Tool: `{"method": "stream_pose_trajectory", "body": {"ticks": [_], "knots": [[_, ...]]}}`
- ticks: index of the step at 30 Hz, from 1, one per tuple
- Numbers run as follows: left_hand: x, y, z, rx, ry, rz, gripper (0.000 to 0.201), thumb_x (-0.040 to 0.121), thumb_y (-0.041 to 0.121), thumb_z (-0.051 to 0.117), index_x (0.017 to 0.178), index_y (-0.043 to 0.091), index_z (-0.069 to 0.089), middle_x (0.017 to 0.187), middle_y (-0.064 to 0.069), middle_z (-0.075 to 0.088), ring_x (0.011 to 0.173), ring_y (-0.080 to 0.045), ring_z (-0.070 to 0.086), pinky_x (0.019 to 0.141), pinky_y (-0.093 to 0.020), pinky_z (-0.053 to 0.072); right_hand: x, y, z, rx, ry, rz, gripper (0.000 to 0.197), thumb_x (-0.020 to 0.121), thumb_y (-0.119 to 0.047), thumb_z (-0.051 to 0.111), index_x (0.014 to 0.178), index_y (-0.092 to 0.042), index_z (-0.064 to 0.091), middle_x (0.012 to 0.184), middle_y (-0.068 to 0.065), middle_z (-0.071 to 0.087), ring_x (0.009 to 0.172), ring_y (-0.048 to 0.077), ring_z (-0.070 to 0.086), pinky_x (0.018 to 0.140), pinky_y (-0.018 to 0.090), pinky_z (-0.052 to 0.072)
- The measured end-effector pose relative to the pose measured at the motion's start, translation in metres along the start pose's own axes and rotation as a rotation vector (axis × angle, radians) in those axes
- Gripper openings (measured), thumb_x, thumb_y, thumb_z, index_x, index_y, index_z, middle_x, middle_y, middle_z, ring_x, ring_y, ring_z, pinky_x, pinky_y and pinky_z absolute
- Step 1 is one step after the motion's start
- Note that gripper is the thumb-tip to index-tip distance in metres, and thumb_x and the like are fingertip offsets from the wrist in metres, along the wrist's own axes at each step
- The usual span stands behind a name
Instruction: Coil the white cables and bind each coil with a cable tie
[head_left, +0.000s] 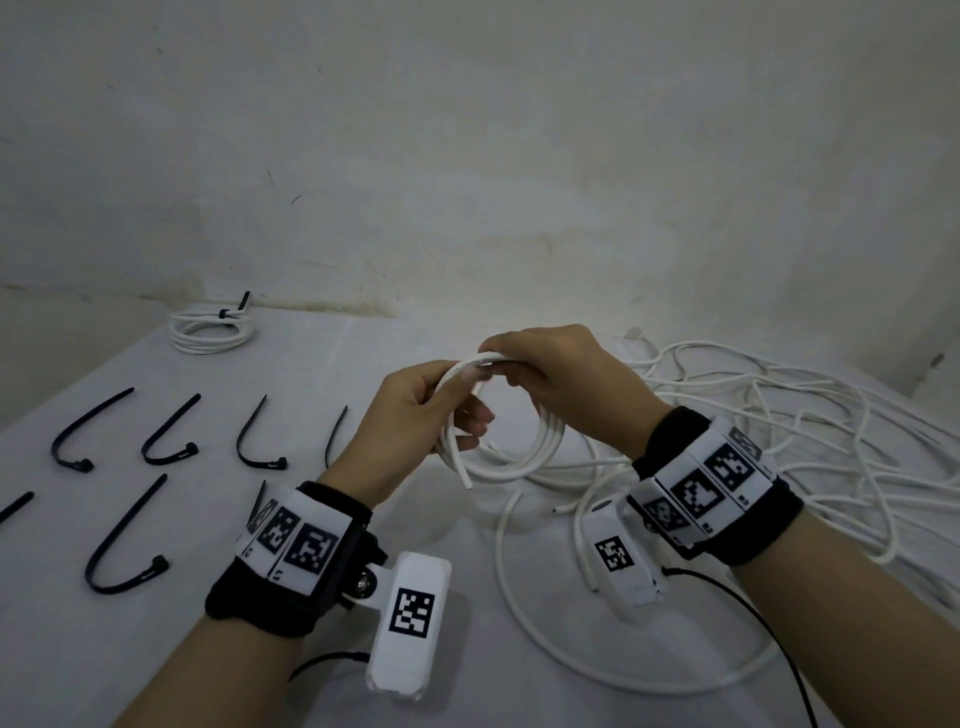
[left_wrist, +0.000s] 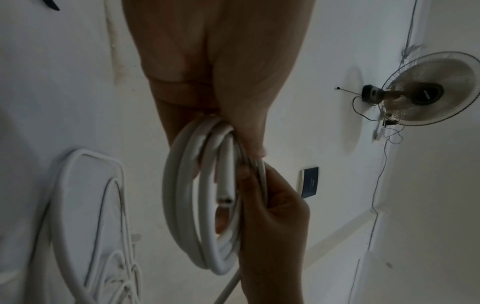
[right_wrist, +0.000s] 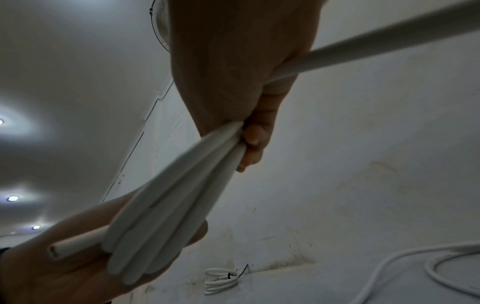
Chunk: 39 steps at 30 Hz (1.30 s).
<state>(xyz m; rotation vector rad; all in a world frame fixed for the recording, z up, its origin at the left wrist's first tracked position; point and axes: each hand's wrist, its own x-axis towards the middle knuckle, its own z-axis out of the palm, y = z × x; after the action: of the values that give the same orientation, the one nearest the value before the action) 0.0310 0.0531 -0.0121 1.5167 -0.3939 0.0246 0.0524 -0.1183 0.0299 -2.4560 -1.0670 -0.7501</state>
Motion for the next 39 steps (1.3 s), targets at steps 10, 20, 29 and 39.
{"method": "stream_pose_trajectory", "body": {"ticks": [10,20,29,39], "knots": [[0.001,0.005,0.009,-0.419,-0.047,-0.279,0.038,0.098,0.030,0.035,0.062,0.019,0.029,0.045,0.006,0.023,0.037,-0.007,0.026,0.042,-0.019,0.036,-0.002,0.000,0.005,0.028,0.036,-0.041,0.035,0.092,-0.032,0.048,0.105,-0.006,0.068,0.071,-0.001,0.058,0.059,0.008,0.047,0.059,0.021,0.042],[0.010,0.005,-0.003,-0.638,0.179,-0.191,0.038,0.100,0.026,0.035,0.062,0.019,0.029,0.043,0.008,0.024,0.034,-0.005,0.024,0.036,-0.015,0.033,-0.049,0.032,-0.026,0.289,-0.101,0.356,0.008,0.095,-0.014,0.054,0.102,-0.016,0.059,0.056,-0.007,0.054,0.045,0.011,0.053,0.051,0.021,0.045],[0.017,0.002,-0.018,-0.810,0.286,-0.142,0.040,0.098,0.029,0.039,0.060,0.020,0.030,0.040,0.009,0.025,0.032,-0.004,0.026,0.037,-0.013,0.034,-0.079,0.063,-0.066,0.233,-0.031,0.494,0.016,0.096,-0.008,0.052,0.091,-0.023,0.058,0.061,-0.004,0.055,0.050,0.011,0.054,0.055,0.022,0.049],[0.021,-0.001,-0.026,-0.868,0.378,-0.056,0.039,0.100,0.032,0.039,0.064,0.020,0.033,0.043,0.009,0.029,0.035,-0.004,0.030,0.041,-0.014,0.038,-0.068,0.046,-0.058,-0.166,-0.112,0.181,0.016,0.088,-0.004,0.064,0.091,-0.019,0.060,0.077,-0.002,0.057,0.062,0.004,0.053,0.061,0.013,0.038]]}}
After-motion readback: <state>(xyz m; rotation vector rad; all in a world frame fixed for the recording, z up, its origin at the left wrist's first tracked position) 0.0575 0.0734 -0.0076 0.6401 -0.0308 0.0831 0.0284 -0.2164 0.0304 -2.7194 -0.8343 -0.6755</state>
